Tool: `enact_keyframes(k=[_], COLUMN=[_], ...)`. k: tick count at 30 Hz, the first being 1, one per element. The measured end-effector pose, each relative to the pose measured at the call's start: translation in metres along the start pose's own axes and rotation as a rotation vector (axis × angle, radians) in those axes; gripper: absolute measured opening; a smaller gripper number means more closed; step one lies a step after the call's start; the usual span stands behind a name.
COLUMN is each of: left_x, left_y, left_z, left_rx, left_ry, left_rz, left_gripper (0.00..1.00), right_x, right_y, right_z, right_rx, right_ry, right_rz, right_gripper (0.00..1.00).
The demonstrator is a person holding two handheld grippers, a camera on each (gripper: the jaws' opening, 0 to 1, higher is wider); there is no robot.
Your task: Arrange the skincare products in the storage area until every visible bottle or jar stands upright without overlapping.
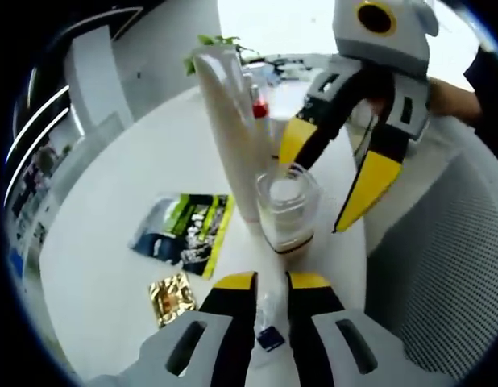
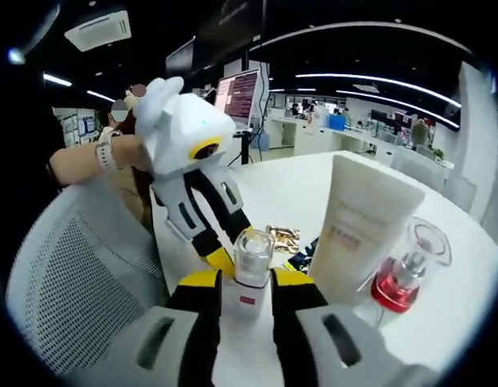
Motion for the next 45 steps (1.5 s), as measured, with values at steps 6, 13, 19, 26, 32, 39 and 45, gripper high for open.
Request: enact_keyframes(k=[6, 13, 19, 26, 32, 39, 45], left_x=[-0.001, 0.0, 0.003, 0.003, 0.003, 0.005, 0.007], left_y=[-0.002, -0.003, -0.003, 0.002, 0.009, 0.023, 0.02], left_z=[0.001, 0.001, -0.001, 0.004, 0.009, 0.016, 0.01], left_rx=[0.004, 0.013, 0.027, 0.008, -0.032, -0.102, -0.156], left_ry=[-0.005, -0.01, -0.014, -0.034, -0.055, -0.093, -0.061], left_rz=[-0.011, -0.02, -0.027, 0.009, 0.046, 0.108, 0.089], left_gripper=[0.09, 0.09, 0.07, 0.06, 0.06, 0.03, 0.07], right_x=[0.0, 0.0, 0.0, -0.002, -0.004, -0.01, -0.021], right_y=[-0.004, -0.006, -0.005, -0.004, -0.002, -0.003, 0.004], right_z=[0.01, 0.016, 0.019, 0.022, 0.029, 0.05, 0.057], right_rx=[0.0, -0.01, -0.02, -0.005, 0.017, 0.074, 0.098], right_ry=[-0.054, -0.093, -0.115, -0.131, -0.166, -0.276, -0.315], right_rz=[-0.022, -0.033, -0.031, -0.024, -0.016, -0.026, 0.009], right_gripper=[0.23, 0.21, 0.2, 0.17, 0.15, 0.15, 0.14])
Point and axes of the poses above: the point that each gripper's makers call its tool centre point, and the gripper's own axes: x roughly forward along the fingers, y roughly to its right, z roughly out of its underside, the point moved 3 cm from there along -x, roughly backward along the fingers, and after that the axes turned 14 degrees about y, right-handed, at the moved point
